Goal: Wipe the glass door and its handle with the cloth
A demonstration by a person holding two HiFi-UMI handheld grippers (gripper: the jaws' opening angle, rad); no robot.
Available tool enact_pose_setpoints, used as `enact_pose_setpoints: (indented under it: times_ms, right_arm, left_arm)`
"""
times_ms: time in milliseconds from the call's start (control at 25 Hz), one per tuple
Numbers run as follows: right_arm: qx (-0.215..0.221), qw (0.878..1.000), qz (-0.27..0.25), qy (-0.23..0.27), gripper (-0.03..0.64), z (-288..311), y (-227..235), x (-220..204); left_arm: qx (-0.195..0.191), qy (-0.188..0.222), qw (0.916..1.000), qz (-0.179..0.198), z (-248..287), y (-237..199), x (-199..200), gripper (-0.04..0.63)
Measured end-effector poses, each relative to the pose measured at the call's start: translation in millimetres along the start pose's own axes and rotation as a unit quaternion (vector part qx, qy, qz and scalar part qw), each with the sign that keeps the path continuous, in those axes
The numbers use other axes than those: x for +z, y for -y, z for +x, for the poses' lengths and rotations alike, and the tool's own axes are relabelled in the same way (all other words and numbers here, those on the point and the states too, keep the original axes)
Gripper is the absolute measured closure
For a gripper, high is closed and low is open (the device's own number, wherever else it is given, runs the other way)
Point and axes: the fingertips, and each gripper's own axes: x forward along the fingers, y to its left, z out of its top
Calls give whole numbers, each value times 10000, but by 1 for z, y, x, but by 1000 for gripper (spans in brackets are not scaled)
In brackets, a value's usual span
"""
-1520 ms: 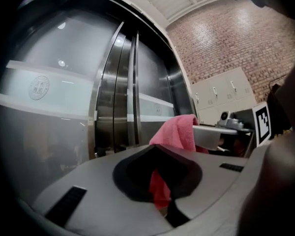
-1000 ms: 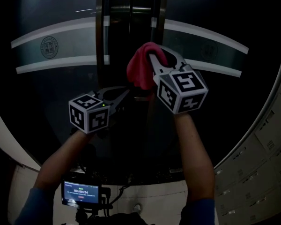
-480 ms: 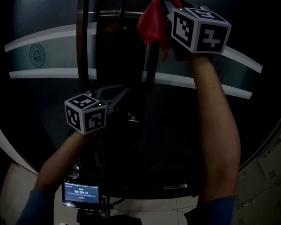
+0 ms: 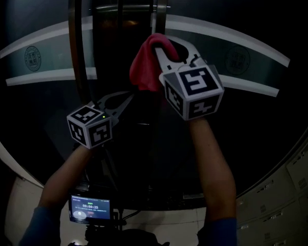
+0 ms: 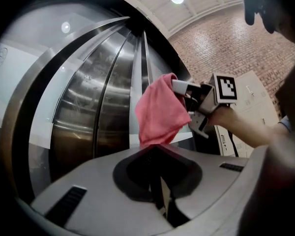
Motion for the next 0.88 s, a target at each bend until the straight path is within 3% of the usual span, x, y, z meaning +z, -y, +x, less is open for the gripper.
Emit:
enact_pose_setpoints:
  times_ms: [120, 440, 760, 880]
  right_arm:
    - [-63, 9996, 13, -291, 588, -27, -31, -59]
    - [5, 9844, 1124, -1357, 589, -86, -108, -209]
    - [15, 9844, 1110, -1367, 589, -86, -108, -212]
    - [94, 9869, 1065, -1205, 589, -82, -115, -195]
  left_arm:
    - [6, -90, 9999, 128, -4, 5, -12, 583]
    - [142, -413, 9990, -131, -23, 4, -57, 583]
    - [278, -531, 9979, -226, -32, -3, -69, 583]
    - [323, -544, 9977, -242, -36, -7, -68, 583]
